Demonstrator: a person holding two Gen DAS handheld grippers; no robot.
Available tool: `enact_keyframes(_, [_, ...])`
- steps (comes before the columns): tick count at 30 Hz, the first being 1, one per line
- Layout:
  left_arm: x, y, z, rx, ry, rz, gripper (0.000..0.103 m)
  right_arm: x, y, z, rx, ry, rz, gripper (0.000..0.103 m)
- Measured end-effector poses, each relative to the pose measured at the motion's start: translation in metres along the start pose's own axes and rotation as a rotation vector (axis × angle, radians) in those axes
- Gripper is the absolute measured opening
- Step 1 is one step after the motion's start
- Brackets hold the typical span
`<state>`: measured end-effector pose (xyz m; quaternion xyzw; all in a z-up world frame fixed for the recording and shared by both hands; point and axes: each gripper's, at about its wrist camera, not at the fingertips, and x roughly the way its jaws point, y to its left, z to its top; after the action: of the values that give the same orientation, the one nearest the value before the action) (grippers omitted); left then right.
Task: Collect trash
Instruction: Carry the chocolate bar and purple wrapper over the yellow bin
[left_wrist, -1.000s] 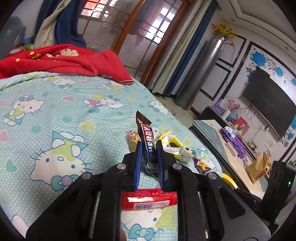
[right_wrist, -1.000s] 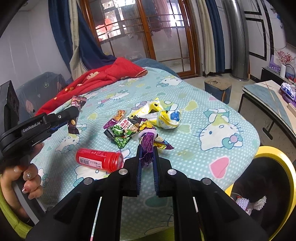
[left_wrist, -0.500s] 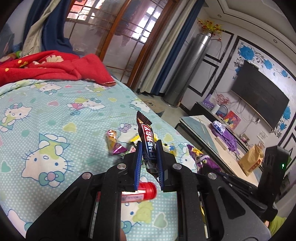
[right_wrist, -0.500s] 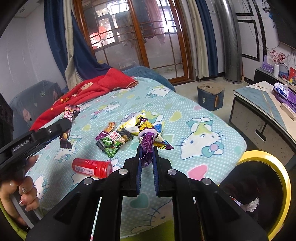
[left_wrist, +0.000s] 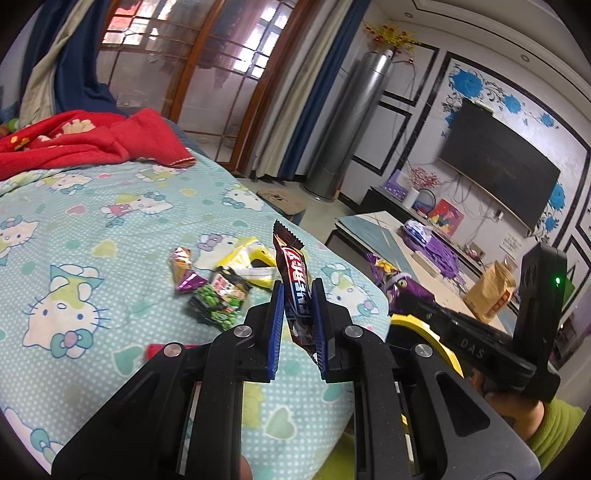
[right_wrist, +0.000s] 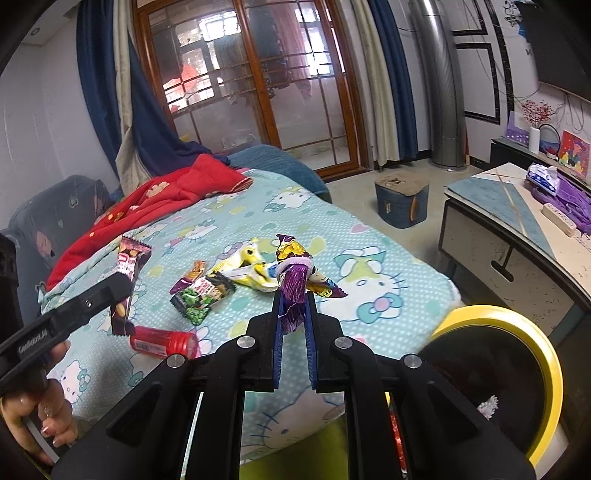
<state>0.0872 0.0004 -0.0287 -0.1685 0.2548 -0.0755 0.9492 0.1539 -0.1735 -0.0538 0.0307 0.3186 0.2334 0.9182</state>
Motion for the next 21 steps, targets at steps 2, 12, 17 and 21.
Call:
enact_keyframes(2, [0.001,-0.004,-0.002,0.014,0.002,-0.004,0.010,-0.004,-0.006,-0.001,0.006,-0.004,-0.011,0.011])
enact_keyframes(12, [0.009,-0.033,-0.012,0.090,0.031,-0.041,0.010,-0.024,-0.044,-0.008,0.068,-0.021,-0.073,0.011])
enact_keyframes(17, [0.013,-0.048,-0.017,0.126,0.044,-0.063,0.010,-0.029,-0.056,-0.012,0.088,-0.027,-0.093,0.011])
enact_keyframes(21, [0.013,-0.063,-0.018,0.163,0.041,-0.095,0.010,-0.037,-0.067,-0.014,0.106,-0.040,-0.109,0.011])
